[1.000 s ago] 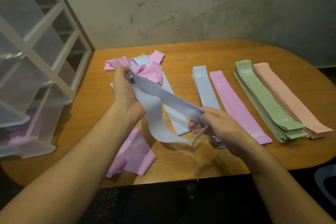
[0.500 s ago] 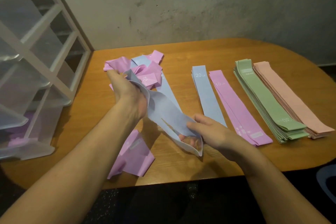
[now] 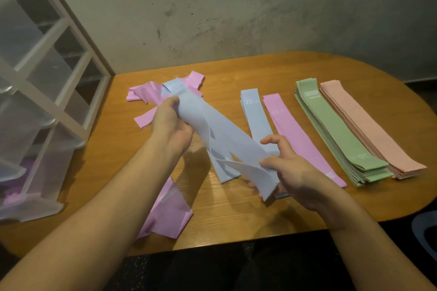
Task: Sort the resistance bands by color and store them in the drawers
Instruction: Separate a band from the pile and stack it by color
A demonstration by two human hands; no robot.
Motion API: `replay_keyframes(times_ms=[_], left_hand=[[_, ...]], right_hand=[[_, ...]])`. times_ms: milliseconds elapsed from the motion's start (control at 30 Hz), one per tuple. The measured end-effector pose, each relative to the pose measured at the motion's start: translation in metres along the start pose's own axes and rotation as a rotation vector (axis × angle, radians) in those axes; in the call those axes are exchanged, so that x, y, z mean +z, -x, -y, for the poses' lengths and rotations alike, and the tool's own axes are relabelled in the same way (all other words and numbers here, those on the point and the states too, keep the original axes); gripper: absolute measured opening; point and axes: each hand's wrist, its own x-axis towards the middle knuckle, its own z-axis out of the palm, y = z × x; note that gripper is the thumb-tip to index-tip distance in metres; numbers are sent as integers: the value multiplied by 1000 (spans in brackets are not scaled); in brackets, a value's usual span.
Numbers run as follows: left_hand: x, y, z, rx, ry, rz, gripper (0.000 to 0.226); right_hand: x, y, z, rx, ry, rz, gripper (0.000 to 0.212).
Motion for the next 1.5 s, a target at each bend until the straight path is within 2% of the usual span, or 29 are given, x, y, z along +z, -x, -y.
replay_keyframes(times_ms=[100,200,267,333,433,500,600,700,800,867,933,1000,1067,1133,1233,1333,1500], left_hand=[[10,-3,6,19,-74,-12,4],[21,-7,9,44,-162,-18,10],[29,-13,11,56,-179,-19,22],[38,-16,14,33,-200,3,13],[55,-19,22,-4,-220,39,14],[67,-23,28,-26,-215,38,23],[88,-20,39,-59,-210,30,32],[106,-16,48,-75,-264,86,28],[114,-8,56,-137,-314,205,12],[118,-2,59,-171,-343,271,14],[120,5,61,-173,-370,309,26],[125,12,58,-170,-394,356,24],[134,15,52,-164,-402,381,17],[145,16,44,-148,-382,378,16],[161,8,38,-127,-361,338,12],[173,-9,43,-123,-354,263,14],[183,-48,72,-87,-485,154,36]], right_hand=[[-9,3,4,-21,-8,49,28],[-21,3,5,-24,-39,18,32],[-28,2,4,-58,-82,-33,21],[-37,1,2,-72,-88,-92,13],[-49,0,-3,-66,-176,-108,16],[-56,-2,-6,-77,-216,-106,19],[-65,-10,-12,-98,-169,-147,23],[-71,-21,-17,-160,-68,-258,25],[-74,-28,-12,-263,47,-352,38],[-74,-34,-1,-341,167,-366,58],[-72,-39,12,-373,298,-337,71],[-68,-43,22,-398,314,-255,54],[-64,-45,26,-438,189,-163,27],[-63,-44,25,-444,40,-115,15],[-69,-44,21,-446,-94,-110,13],[-78,-40,15,-422,-89,-136,17],[-92,-35,0,-388,-53,-313,21]])
